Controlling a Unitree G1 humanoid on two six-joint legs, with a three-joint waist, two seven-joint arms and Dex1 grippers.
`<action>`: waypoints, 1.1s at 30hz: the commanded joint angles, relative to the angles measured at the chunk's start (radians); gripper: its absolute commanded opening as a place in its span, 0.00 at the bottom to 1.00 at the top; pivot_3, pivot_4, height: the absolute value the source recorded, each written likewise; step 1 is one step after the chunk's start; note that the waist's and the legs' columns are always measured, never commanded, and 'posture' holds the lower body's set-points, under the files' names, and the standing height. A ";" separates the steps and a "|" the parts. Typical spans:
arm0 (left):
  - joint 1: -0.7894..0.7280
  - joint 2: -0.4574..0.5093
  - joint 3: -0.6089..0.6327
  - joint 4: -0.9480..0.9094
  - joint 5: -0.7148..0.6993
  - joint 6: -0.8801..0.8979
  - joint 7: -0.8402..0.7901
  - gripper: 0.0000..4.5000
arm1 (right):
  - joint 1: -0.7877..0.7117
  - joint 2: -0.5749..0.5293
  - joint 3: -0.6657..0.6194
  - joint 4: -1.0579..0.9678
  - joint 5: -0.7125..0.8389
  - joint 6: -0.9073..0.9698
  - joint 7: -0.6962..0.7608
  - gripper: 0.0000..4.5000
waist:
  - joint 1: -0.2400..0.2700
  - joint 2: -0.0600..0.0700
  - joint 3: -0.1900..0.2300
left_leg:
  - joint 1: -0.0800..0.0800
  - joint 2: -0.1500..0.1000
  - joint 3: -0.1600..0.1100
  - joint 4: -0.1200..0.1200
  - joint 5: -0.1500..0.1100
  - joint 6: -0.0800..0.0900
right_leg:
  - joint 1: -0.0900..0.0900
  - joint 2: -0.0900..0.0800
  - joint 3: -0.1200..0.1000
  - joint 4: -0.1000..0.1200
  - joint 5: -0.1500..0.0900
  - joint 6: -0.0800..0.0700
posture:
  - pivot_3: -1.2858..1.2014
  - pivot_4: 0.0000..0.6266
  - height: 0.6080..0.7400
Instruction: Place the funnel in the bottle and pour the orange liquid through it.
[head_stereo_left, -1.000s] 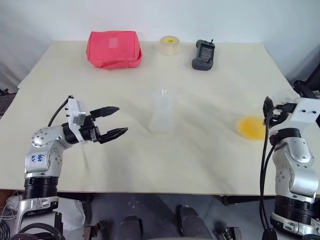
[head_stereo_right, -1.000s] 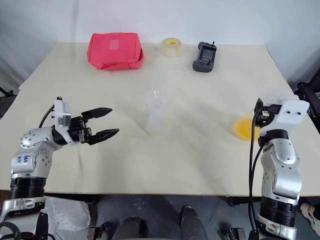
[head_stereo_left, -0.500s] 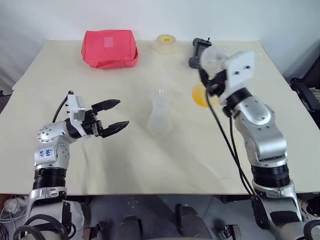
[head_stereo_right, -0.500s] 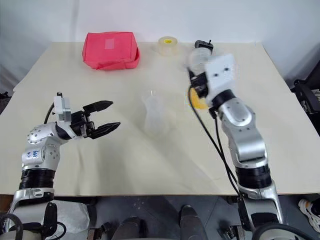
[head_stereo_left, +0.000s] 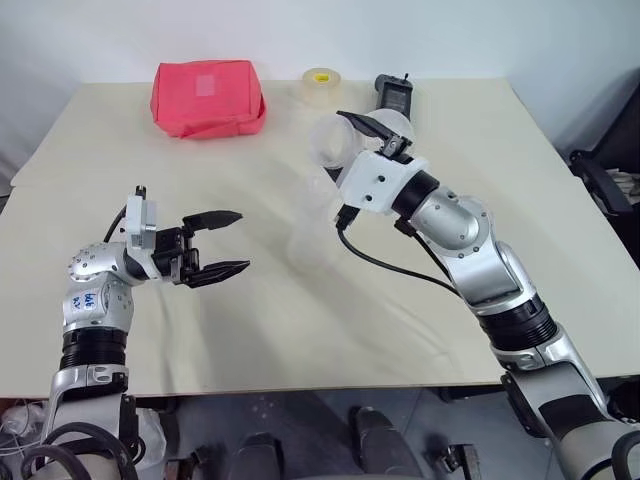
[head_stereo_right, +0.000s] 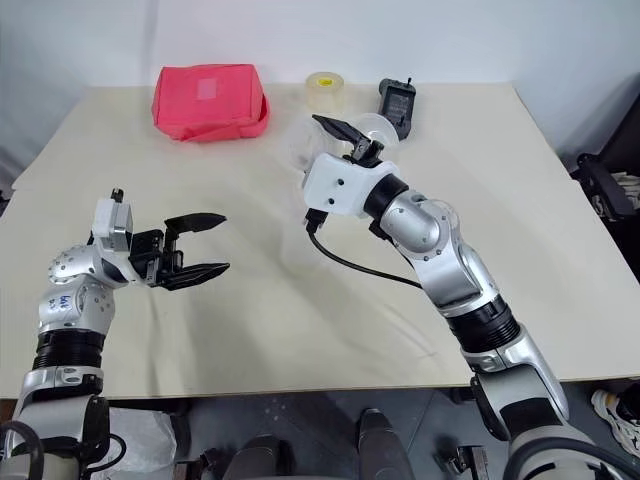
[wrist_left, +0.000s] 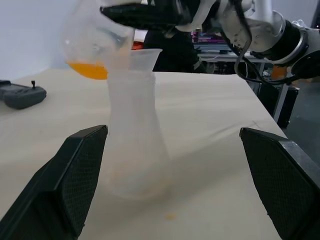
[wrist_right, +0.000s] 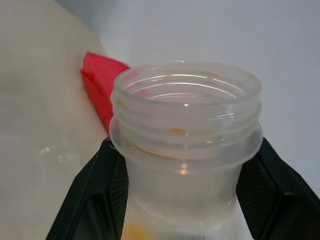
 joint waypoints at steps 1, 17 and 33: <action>-0.026 -0.007 -0.001 0.016 0.008 -0.026 -0.005 1.00 | -0.035 -0.005 -0.001 0.006 -0.076 -0.030 -0.011 0.55 | -0.001 0.000 0.000 | 0.000 0.000 0.000 0.000 0.000 0.000 | 0.000 0.000 0.000 0.000 0.000 0.000 | 0.52 0.24 1.00; -0.064 -0.036 -0.009 0.071 0.025 -0.061 -0.008 1.00 | -0.081 -0.002 0.016 0.075 -0.328 -0.125 -0.087 0.55 | -0.007 0.000 0.000 | 0.000 0.000 0.000 0.000 0.000 0.000 | -0.001 0.000 0.000 0.001 0.000 0.000 | 0.52 0.24 1.00; -0.083 -0.044 -0.007 0.083 0.034 -0.069 0.002 1.00 | -0.109 -0.058 0.031 0.165 -0.496 -0.289 -0.168 0.55 | -0.025 0.000 0.000 | 0.000 0.000 0.000 0.000 0.000 0.000 | -0.001 0.000 0.000 0.001 0.000 0.000 | 0.52 0.24 1.00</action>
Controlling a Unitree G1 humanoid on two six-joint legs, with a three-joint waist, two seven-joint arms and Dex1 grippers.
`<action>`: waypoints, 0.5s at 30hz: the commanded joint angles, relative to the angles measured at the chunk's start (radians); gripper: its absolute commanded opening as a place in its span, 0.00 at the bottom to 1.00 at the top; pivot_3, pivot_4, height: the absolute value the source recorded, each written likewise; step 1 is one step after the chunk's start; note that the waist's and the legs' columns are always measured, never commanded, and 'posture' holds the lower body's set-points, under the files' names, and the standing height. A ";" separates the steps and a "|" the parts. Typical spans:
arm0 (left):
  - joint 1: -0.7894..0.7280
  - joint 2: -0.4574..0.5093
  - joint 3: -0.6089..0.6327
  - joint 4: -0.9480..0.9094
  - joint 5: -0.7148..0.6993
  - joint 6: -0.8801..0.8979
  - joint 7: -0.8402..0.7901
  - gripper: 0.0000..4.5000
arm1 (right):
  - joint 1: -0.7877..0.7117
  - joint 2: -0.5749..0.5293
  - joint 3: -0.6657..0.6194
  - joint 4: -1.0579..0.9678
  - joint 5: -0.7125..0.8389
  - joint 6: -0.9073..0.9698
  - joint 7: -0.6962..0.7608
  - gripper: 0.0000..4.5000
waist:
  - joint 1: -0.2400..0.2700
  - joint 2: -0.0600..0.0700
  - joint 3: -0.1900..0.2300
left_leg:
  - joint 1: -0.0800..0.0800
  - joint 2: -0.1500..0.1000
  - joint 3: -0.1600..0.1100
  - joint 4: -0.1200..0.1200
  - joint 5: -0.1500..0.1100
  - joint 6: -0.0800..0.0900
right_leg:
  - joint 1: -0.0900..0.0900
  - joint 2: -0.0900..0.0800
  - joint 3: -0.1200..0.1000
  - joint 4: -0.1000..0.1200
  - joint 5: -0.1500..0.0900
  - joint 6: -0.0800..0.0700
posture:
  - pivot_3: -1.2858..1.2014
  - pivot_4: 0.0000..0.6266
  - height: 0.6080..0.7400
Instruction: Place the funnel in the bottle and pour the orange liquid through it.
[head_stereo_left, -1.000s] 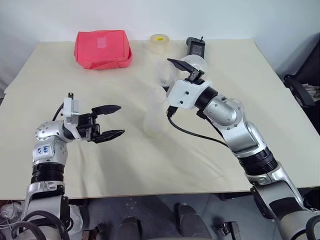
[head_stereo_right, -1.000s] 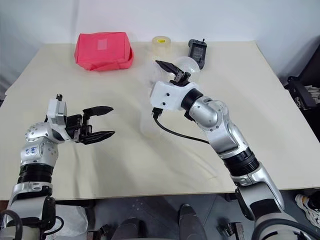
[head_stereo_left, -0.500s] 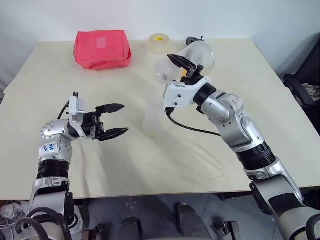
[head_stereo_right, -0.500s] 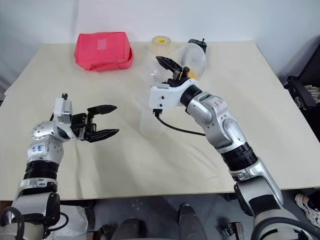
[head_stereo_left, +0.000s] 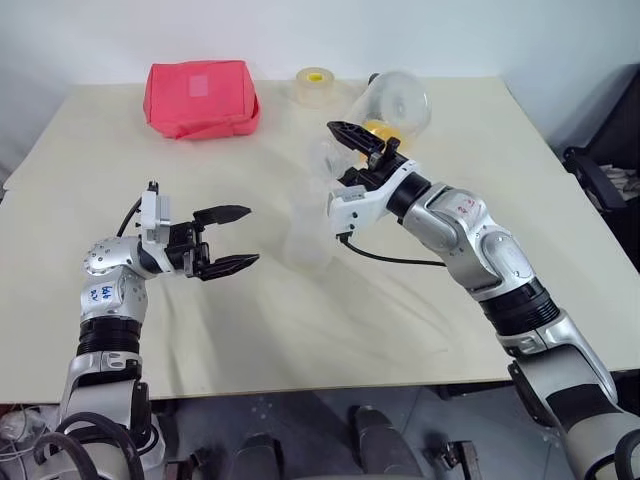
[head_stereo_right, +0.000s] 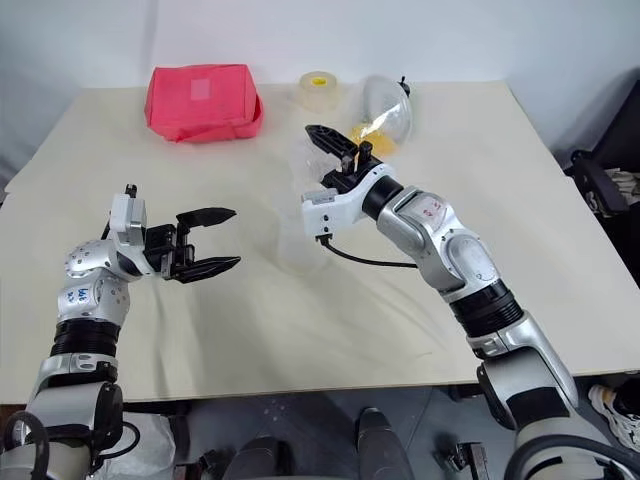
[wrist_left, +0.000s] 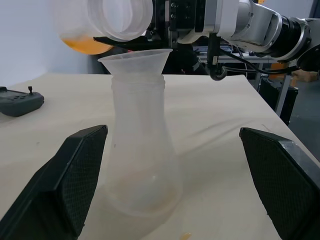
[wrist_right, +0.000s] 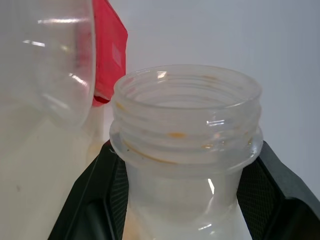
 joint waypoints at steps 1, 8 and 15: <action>-0.019 0.000 0.007 -0.004 -0.004 -0.007 0.003 1.00 | -0.043 -0.012 -0.018 -0.014 -0.022 -0.030 -0.039 0.55 | -0.002 0.000 0.000 | 0.000 0.000 0.000 0.000 0.000 0.000 | 0.000 0.000 0.000 0.000 0.000 0.000 | 0.52 0.24 1.00; -0.016 -0.005 0.007 -0.013 -0.004 -0.008 0.016 1.00 | -0.076 -0.003 -0.008 0.015 -0.054 -0.070 -0.074 0.55 | -0.005 0.000 0.000 | 0.000 0.000 0.000 0.000 0.000 0.000 | 0.000 0.000 0.000 0.000 0.000 0.000 | 0.52 0.24 1.00; -0.013 -0.006 0.008 -0.019 -0.005 -0.008 0.025 1.00 | -0.095 -0.002 0.013 0.033 -0.093 -0.114 -0.098 0.55 | -0.007 0.000 0.000 | 0.000 0.000 0.000 0.000 0.000 0.000 | 0.000 0.000 0.000 0.000 0.000 0.000 | 0.52 0.24 1.00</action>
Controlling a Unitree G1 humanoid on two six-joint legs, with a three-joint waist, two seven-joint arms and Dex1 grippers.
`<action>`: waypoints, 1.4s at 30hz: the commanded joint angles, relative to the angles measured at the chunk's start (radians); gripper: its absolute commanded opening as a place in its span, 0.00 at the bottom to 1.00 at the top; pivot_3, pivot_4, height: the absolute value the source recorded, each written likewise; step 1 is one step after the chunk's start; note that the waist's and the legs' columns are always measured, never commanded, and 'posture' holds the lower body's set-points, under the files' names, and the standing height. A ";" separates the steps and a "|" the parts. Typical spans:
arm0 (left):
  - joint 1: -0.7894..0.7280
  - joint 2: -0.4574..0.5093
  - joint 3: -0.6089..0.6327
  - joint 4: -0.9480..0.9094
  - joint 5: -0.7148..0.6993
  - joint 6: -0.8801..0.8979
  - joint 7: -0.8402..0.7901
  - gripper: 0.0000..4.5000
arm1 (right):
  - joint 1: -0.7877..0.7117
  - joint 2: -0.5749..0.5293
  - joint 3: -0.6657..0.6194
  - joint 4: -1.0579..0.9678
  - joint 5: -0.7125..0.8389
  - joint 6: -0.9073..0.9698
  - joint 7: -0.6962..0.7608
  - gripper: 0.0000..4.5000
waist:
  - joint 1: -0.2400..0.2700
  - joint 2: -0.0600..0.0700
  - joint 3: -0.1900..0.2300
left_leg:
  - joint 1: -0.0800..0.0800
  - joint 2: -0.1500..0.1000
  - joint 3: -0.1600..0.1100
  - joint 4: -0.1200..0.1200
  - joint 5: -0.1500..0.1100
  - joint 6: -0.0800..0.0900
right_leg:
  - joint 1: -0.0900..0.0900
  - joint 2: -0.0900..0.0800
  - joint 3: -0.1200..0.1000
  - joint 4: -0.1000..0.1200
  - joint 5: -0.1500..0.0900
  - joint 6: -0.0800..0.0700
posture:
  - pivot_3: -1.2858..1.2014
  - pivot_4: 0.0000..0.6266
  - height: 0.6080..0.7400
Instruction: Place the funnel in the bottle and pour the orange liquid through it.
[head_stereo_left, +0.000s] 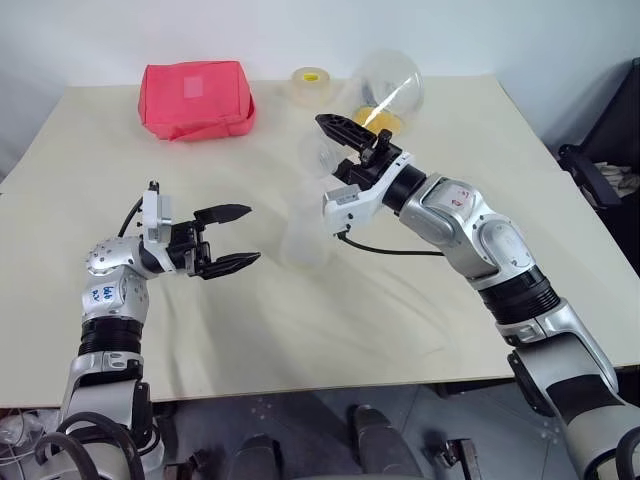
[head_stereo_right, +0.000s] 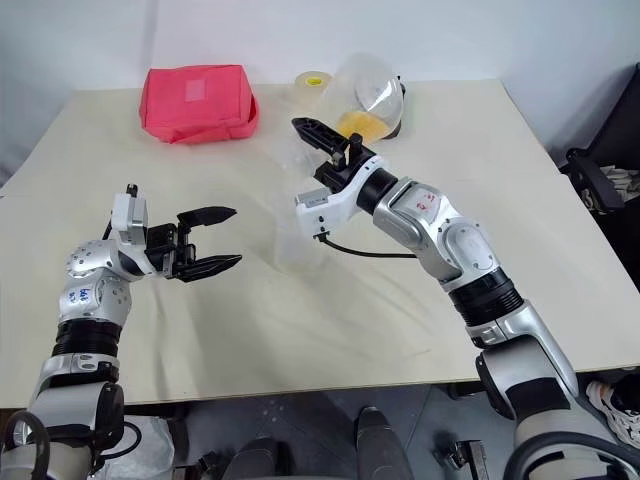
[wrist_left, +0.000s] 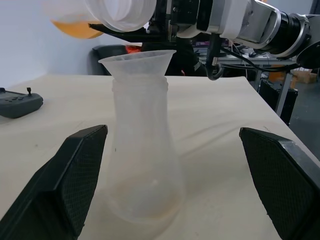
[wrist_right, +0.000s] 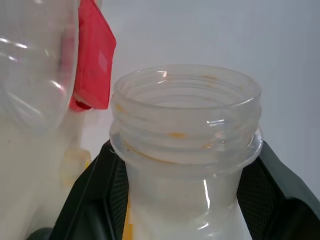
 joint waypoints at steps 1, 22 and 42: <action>-0.013 0.000 0.008 -0.019 -0.005 -0.009 0.006 1.00 | -0.038 0.000 -0.001 -0.015 -0.025 -0.027 -0.036 0.55 | -0.001 0.000 0.000 | 0.000 0.000 0.000 0.000 0.000 0.000 | 0.000 0.000 0.000 0.000 0.000 0.000 | 0.52 0.24 1.00; -0.010 -0.006 0.008 -0.027 -0.008 -0.004 0.012 1.00 | -0.082 -0.008 0.043 0.085 -0.148 -0.085 -0.156 0.55 | -0.022 0.000 0.000 | 0.000 0.000 0.000 0.000 0.000 0.000 | 0.000 0.000 0.000 0.000 0.000 0.000 | 0.52 0.24 1.00; 0.004 -0.009 0.008 -0.050 -0.012 0.003 0.021 1.00 | -0.133 -0.021 0.080 0.138 -0.237 -0.129 -0.259 0.55 | -0.024 0.000 0.000 | 0.000 0.000 0.000 0.001 0.000 0.000 | 0.000 0.000 0.000 0.001 0.000 0.000 | 0.52 0.24 1.00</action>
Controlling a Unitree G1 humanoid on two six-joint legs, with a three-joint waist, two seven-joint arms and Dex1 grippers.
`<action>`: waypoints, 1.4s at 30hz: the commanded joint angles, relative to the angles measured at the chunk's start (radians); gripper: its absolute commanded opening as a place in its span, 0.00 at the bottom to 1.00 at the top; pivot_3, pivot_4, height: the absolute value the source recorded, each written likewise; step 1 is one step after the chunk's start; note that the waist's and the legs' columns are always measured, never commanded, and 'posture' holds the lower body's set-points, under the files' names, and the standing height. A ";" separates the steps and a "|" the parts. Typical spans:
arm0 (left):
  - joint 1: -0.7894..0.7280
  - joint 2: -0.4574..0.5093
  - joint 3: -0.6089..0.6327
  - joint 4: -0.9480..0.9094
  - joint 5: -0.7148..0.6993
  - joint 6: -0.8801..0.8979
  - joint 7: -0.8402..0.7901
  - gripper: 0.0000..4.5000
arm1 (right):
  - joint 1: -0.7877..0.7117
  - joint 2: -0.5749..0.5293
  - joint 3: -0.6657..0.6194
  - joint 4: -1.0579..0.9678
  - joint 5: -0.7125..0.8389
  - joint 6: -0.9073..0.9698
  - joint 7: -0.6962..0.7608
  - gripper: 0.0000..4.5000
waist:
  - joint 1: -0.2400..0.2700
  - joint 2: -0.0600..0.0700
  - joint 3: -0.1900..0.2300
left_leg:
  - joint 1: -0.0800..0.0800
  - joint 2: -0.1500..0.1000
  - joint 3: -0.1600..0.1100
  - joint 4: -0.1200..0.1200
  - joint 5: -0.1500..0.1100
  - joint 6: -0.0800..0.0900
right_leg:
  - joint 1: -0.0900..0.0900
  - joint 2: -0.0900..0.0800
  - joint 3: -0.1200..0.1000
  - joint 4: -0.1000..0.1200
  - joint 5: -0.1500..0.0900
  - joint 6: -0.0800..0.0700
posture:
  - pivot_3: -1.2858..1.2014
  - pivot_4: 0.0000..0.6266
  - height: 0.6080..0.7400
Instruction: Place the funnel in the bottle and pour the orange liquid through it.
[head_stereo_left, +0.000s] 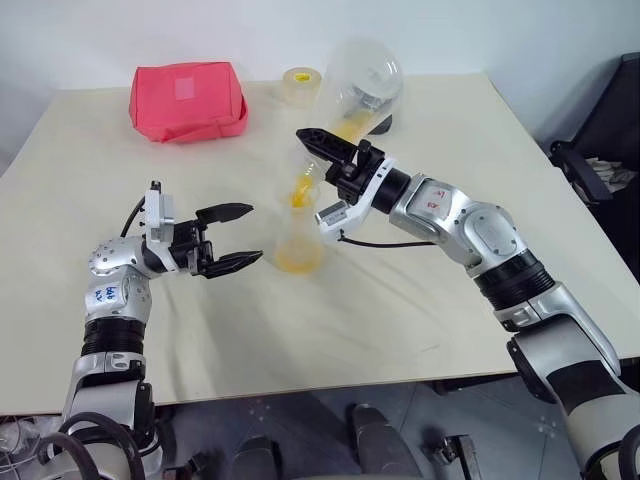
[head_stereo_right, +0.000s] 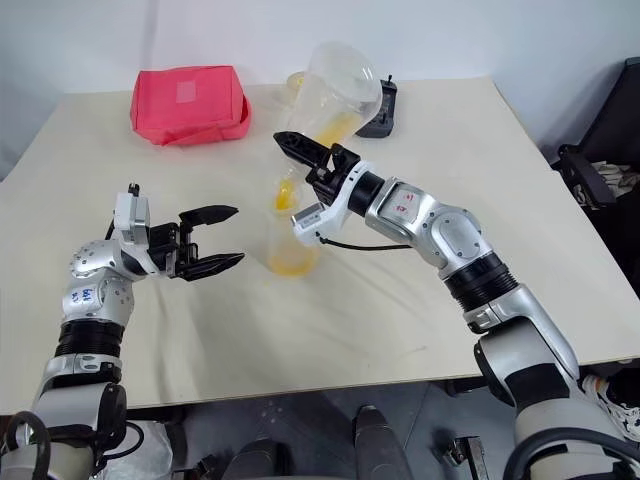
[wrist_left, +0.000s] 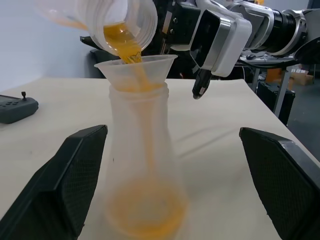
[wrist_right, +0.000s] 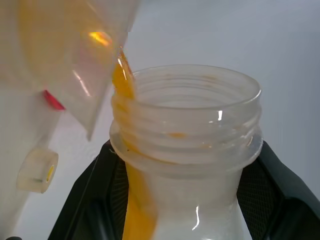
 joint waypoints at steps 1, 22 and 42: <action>0.001 0.003 0.008 -0.038 -0.012 0.001 0.002 1.00 | -0.044 -0.013 -0.004 -0.014 -0.004 -0.011 -0.033 0.55 | -0.001 0.000 0.000 | 0.000 0.000 0.000 0.000 0.000 0.000 | 0.000 0.000 0.000 0.000 0.000 0.000 | 0.52 0.24 1.00; -0.013 0.001 0.007 -0.019 -0.006 -0.004 0.006 1.00 | -0.108 -0.036 0.034 0.063 -0.071 -0.047 -0.138 0.55 | -0.003 0.000 0.000 | 0.000 0.000 0.000 0.000 0.000 0.000 | 0.000 0.000 0.000 0.001 0.000 0.000 | 0.52 0.24 1.00; -0.003 0.001 0.008 -0.029 -0.003 -0.008 0.041 1.00 | 0.051 0.062 -0.157 -0.026 0.376 0.111 0.151 0.55 | -0.003 0.000 0.000 | 0.000 0.000 0.000 0.002 0.000 0.000 | 0.000 0.000 0.000 0.002 0.000 0.000 | 0.52 0.24 1.00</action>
